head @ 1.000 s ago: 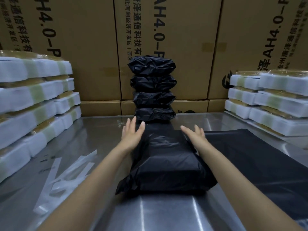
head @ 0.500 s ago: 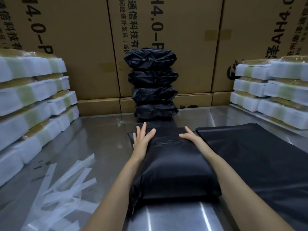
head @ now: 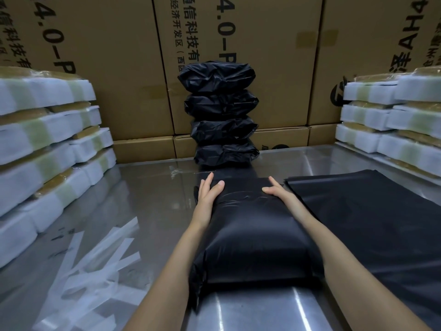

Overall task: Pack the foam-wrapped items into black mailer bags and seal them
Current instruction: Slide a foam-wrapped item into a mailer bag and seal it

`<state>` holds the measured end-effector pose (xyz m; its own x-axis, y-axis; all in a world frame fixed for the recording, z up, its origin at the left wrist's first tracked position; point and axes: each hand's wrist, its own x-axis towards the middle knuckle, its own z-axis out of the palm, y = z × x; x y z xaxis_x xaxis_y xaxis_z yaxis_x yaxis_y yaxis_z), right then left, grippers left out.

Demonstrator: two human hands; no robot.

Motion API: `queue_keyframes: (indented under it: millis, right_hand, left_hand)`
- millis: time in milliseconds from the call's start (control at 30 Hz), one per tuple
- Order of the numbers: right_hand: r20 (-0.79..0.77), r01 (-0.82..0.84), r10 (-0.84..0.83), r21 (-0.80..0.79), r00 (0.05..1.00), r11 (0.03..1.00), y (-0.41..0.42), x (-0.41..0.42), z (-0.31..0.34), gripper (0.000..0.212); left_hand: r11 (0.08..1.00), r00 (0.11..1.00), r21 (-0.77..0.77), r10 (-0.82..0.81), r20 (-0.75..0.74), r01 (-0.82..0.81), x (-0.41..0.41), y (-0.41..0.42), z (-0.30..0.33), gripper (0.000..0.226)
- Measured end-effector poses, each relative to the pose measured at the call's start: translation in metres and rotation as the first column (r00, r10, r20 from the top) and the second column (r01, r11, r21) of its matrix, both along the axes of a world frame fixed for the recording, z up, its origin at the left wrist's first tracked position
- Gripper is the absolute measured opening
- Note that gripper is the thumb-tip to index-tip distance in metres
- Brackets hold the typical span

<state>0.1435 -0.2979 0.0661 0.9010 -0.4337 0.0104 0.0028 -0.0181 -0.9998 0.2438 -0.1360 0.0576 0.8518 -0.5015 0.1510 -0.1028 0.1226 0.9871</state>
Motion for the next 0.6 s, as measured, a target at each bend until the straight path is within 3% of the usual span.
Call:
queue_keyframes:
  millis: [267, 367, 500, 600]
  right_hand:
    - [-0.013, -0.001, 0.001, -0.003, 1.000, 1.000, 0.0030, -0.0017, 0.0003, 0.057]
    - [0.004, -0.005, 0.005, -0.009, 1.000, 1.000, 0.0041, -0.0038, 0.0023, 0.047]
    - [-0.002, -0.005, 0.005, -0.027, 1.000, 1.000, 0.0059, -0.0026, 0.0025, 0.049]
    - [-0.029, -0.011, 0.009, -0.057, 1.000, 0.998, 0.0045, -0.0014, 0.0006, 0.056]
  left_hand:
    - [0.995, 0.992, -0.104, -0.008, -0.123, -0.005, -0.0001, -0.0007, 0.0008, 0.051]
    - [0.995, 0.983, -0.094, 0.014, -0.180, -0.031, 0.0010, -0.0002, 0.0003, 0.070]
    - [0.998, 0.968, -0.063, 0.006, -0.251, -0.022, 0.0002, 0.0012, 0.0050, 0.099]
    - [0.997, 0.960, -0.073, -0.025, -0.280, 0.004, 0.0016, -0.0003, 0.0085, 0.100]
